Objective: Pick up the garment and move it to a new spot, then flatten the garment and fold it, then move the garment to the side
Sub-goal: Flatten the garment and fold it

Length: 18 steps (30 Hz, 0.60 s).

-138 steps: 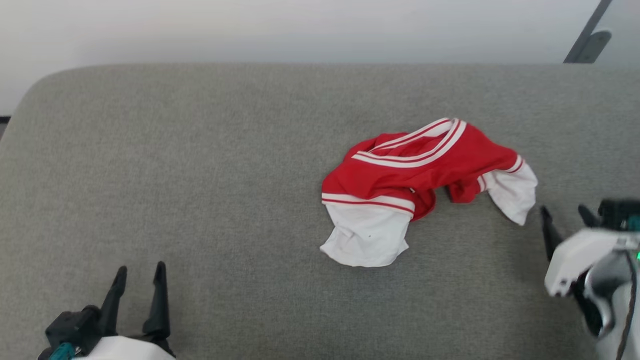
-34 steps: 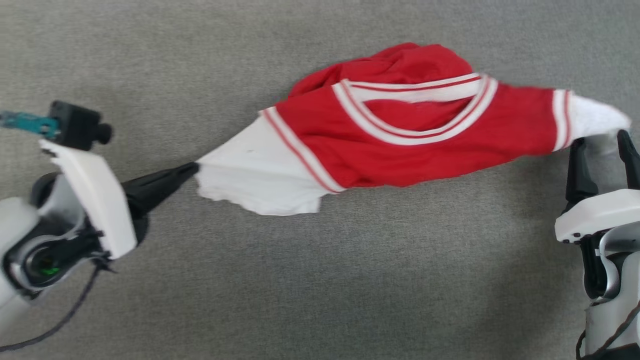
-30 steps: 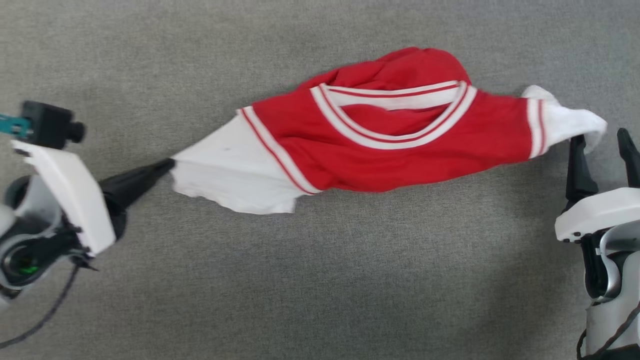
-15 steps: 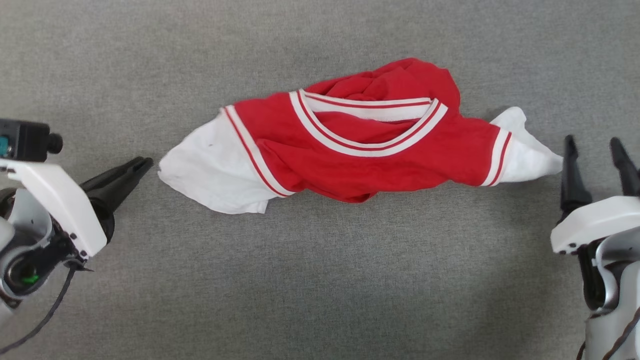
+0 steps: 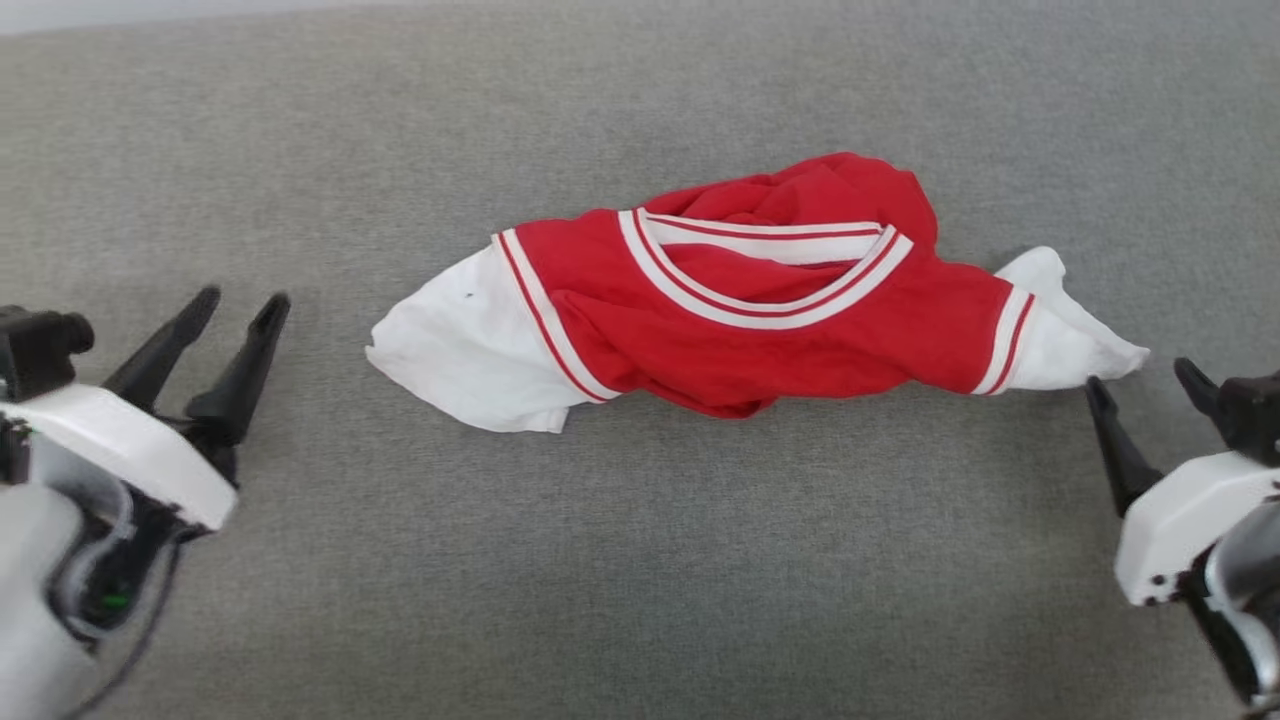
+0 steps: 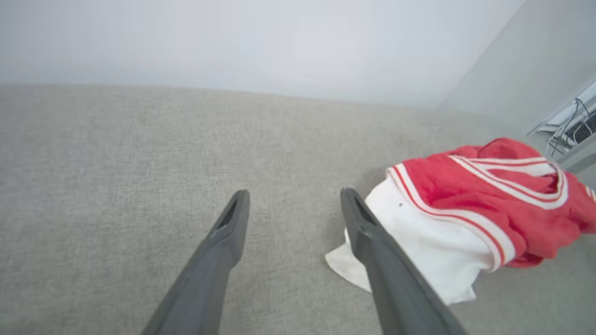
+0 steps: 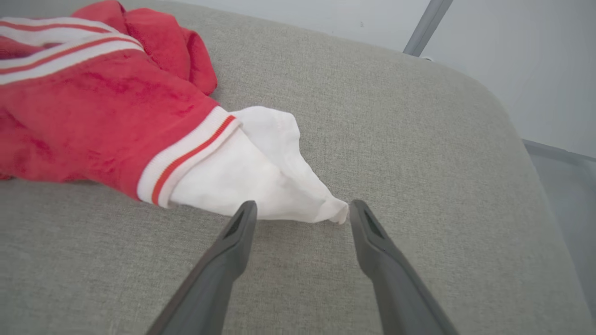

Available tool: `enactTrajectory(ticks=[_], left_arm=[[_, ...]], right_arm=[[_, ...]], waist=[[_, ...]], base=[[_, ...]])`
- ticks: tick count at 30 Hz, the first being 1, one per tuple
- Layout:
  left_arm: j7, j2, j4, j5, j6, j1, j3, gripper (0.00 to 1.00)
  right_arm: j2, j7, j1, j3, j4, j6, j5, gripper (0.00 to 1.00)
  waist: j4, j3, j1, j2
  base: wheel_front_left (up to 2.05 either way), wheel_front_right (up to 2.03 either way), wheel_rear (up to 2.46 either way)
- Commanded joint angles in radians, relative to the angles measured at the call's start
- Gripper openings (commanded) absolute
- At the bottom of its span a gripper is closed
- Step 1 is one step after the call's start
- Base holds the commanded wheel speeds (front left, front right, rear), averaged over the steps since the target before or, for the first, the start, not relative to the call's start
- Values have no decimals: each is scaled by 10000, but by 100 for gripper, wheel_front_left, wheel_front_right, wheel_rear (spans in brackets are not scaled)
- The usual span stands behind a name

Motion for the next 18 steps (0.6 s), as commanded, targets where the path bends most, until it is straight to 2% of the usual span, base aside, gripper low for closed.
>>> enactTrajectory(ticks=[1, 5, 10, 11, 14, 16, 18], left_arm=[[-44, -620, -44, 992, 139, 846, 1037, 100], [-39, -2110, -765, 3521, 458, 2492, 3639, 100], [-39, -3838, -1801, 5786, 261, 4247, 5752, 100], [-39, -3838, -1801, 5786, 261, 4247, 5752, 100], [-40, -4541, -2128, 6554, 65, 4823, 6314, 100], [-40, -4862, -2253, 6873, -13, 5000, 6588, 100], [-40, -5102, -2321, 7068, -67, 5102, 6736, 100]], right_arm=[[-421, 388, 82, 187, -307, -3, 366, 100], [-1712, 1440, 165, 651, -773, -3, 1185, 100], [-3245, 2816, 61, 1168, -954, -3, 2489, 100], [-3245, 2816, 61, 1168, -954, -3, 2489, 100], [-4219, 3499, -122, 1577, -964, -6, 3205, 100], [-4900, 3835, -275, 1820, -905, -3, 3501, 100], [-5309, 4016, -454, 1950, -820, -3, 3795, 100]], waist=[[178, -101, 0, 0], [501, -188, 0, 0], [939, -183, 0, 0], [939, -183, 0, 0], [1219, -89, 0, 0], [1403, 19, 0, 0], [1566, 111, 0, 0]], base=[[0, 0, 0], [0, 0, 0], [0, 0, 0], [0, 0, 0], [0, 0, 0], [0, 0, 0], [0, 0, 0]])
